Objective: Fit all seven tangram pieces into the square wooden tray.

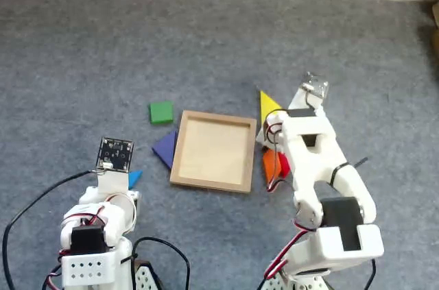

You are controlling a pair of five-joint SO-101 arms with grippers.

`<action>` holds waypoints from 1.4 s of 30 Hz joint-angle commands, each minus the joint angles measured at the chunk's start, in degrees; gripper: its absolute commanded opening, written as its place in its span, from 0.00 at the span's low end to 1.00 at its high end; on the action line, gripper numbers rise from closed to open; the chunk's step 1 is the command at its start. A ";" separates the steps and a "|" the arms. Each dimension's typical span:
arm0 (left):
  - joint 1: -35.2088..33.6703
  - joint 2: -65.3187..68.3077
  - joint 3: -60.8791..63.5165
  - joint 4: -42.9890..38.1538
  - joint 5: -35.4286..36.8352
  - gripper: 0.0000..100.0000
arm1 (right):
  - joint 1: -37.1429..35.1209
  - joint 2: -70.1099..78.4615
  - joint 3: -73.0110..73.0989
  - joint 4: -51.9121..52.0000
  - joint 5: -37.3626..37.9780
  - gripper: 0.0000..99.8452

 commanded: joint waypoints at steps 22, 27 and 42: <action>0.92 -0.57 1.19 0.44 -0.44 0.13 | 4.88 5.49 -4.35 -2.59 -11.08 0.35; 0.92 -0.57 1.19 0.44 -0.44 0.13 | 5.05 12.26 -10.24 -2.42 -11.78 0.35; 0.92 -0.57 1.19 0.44 -0.35 0.13 | 7.08 12.62 -11.38 1.27 -11.78 0.35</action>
